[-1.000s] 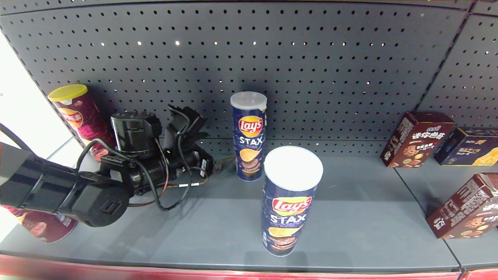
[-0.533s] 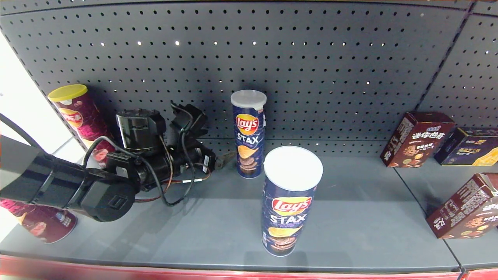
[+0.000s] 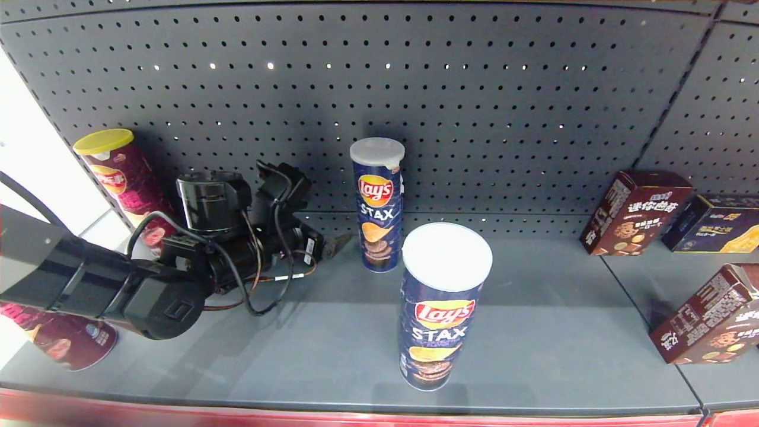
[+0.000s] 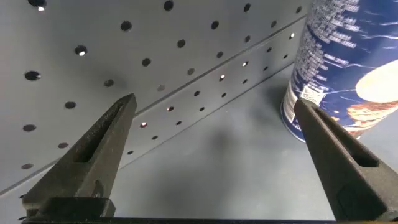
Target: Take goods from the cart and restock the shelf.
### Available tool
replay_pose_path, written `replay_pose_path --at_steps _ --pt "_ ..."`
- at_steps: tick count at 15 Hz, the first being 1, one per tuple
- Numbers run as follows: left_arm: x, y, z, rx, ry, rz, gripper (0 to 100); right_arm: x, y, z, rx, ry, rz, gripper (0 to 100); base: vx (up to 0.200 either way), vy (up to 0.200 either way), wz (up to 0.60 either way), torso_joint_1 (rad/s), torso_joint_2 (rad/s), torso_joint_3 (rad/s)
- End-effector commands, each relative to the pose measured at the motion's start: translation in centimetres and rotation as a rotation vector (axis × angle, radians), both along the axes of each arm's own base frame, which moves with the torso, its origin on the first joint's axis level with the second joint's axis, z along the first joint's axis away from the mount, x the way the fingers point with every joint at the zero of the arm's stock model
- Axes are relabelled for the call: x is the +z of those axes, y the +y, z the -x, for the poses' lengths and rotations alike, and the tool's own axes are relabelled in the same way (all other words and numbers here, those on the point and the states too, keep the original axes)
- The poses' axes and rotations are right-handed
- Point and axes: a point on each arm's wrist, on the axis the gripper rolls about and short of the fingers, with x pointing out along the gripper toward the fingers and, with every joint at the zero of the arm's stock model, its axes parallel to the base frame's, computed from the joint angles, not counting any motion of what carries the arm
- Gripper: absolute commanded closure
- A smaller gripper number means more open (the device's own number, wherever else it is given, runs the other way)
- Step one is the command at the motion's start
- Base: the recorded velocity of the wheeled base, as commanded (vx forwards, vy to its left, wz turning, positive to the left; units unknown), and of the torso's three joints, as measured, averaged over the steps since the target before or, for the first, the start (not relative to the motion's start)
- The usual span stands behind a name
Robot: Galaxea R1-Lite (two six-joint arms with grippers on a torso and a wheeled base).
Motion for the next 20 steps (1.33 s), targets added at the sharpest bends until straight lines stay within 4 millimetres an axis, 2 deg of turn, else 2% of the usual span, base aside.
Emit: replay_pose_path --at_steps 1,11,20 --pt "-0.7 -0.2 -0.4 -0.001 0.016 -0.005 0 0.0 0.0 0.0 0.001 0.001 0.002 0 0.000 0.000 0.00 0.000 0.00 0.000" --pt "-1.9 -1.6 -0.6 -0.031 0.044 -0.014 0 0.0 0.0 0.0 0.001 0.001 0.000 0 0.000 0.000 0.00 0.000 0.00 0.000" --pt "-0.6 -1.1 -1.8 0.025 -0.034 0.008 0 0.0 0.0 0.0 0.001 0.001 0.000 0 0.000 0.000 0.00 0.000 0.00 0.000"
